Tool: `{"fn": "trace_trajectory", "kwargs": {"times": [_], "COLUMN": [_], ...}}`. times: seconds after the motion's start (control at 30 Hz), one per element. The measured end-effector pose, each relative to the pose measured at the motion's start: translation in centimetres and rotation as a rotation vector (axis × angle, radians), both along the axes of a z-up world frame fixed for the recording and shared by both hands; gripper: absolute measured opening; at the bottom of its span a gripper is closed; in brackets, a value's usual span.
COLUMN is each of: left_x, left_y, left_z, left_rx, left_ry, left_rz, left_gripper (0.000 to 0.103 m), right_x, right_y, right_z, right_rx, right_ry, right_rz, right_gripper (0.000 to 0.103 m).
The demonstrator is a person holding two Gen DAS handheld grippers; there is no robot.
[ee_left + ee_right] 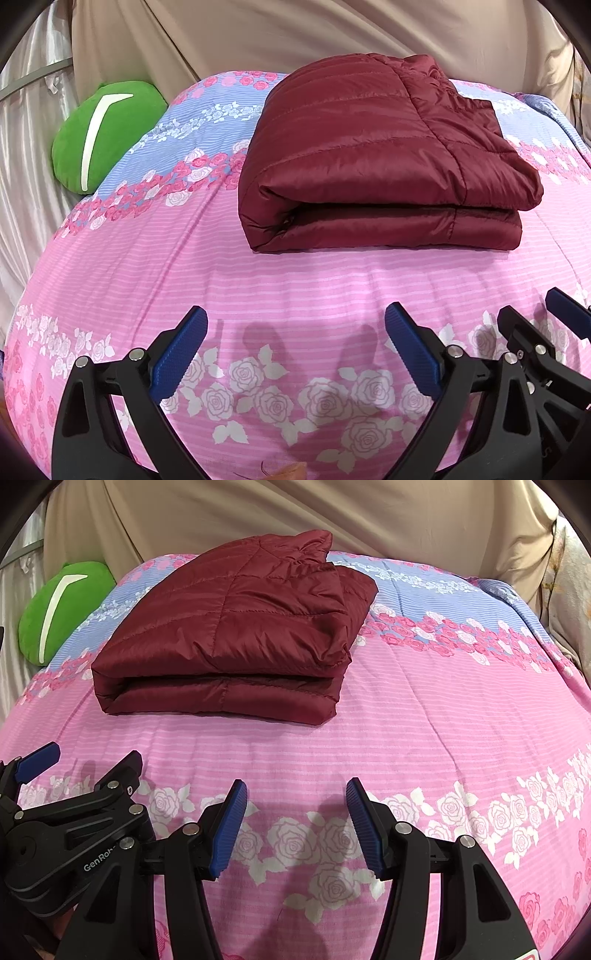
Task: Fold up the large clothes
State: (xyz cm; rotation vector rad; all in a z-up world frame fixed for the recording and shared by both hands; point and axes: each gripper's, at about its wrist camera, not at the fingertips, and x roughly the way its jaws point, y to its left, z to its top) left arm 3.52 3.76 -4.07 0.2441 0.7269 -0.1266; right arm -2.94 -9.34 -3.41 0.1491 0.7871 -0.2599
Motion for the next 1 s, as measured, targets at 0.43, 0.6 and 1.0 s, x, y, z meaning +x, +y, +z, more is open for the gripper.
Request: {"fn": "trace_trajectory", "kwargs": {"times": [0.43,0.6,1.0], "left_x": [-0.1,-0.1,-0.2], "left_y": [0.0,0.0,-0.1], "left_z": [0.1,0.1,0.1], "left_rx": [0.000,0.001,-0.004], "left_ry": [-0.001,-0.005,0.000], "left_rz": [0.002,0.001,0.007], "left_gripper": [0.093,0.093,0.088], "right_x": [-0.3,-0.4,-0.3], "right_y": [0.5,0.8,1.3], "right_z": [0.1,0.1,0.2], "right_rx": [-0.012,-0.021,-0.038], "right_ry": [-0.003,-0.004,0.001], "right_rz": [-0.018,-0.025,-0.030], "right_gripper": [0.055,0.055,0.055]}}
